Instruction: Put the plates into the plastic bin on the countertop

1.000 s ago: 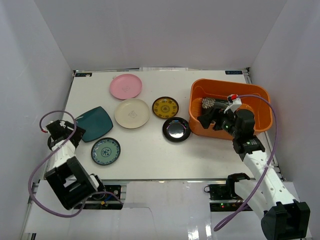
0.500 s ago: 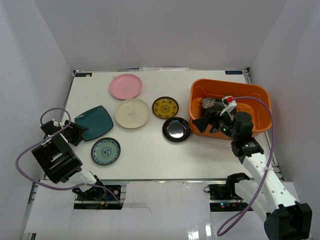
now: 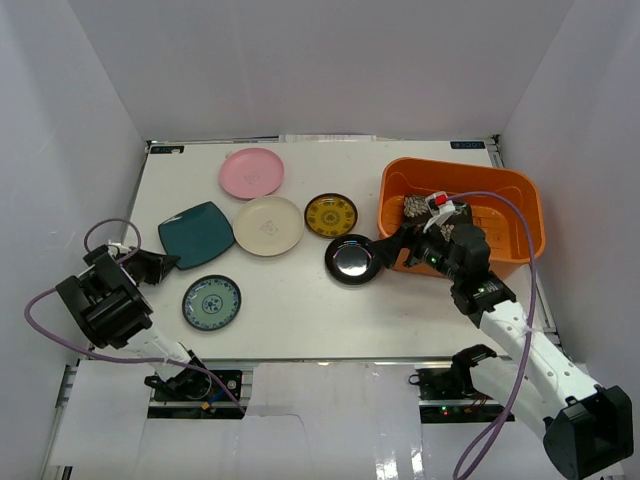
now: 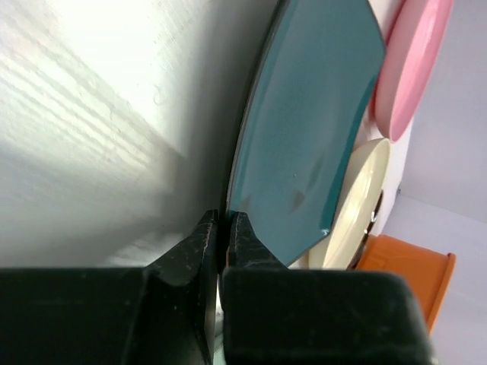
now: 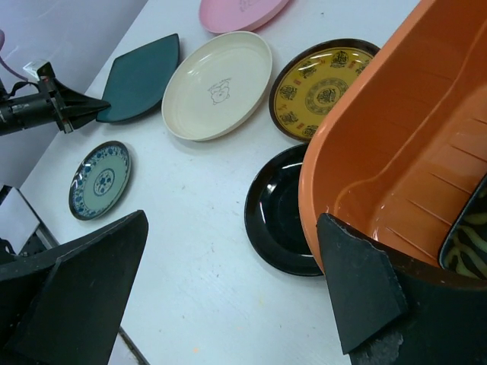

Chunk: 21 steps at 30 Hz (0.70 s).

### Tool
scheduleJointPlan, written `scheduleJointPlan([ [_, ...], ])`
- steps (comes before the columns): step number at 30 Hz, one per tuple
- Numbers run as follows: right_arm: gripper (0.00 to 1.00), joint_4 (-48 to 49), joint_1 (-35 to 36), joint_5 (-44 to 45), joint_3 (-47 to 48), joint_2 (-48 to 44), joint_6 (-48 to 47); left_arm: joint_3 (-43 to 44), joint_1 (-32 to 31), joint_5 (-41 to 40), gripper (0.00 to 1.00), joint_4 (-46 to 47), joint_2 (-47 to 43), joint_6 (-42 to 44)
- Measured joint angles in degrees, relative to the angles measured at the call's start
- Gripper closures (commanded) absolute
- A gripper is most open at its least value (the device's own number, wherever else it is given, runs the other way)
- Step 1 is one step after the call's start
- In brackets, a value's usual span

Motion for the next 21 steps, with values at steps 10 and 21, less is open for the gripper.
scheduleJointPlan([
  [10, 0.03, 1.2, 13.8, 7.1, 3.6, 5.5, 1.5, -16.0, 1.8, -2.2, 1.00, 13.3, -19.8, -15.3],
  [21, 0.03, -1.6, 20.1, 7.5, 8.1, 11.6, 3.1, -24.5, 1.6, -1.2, 1.00, 29.1, -31.2, -35.1],
])
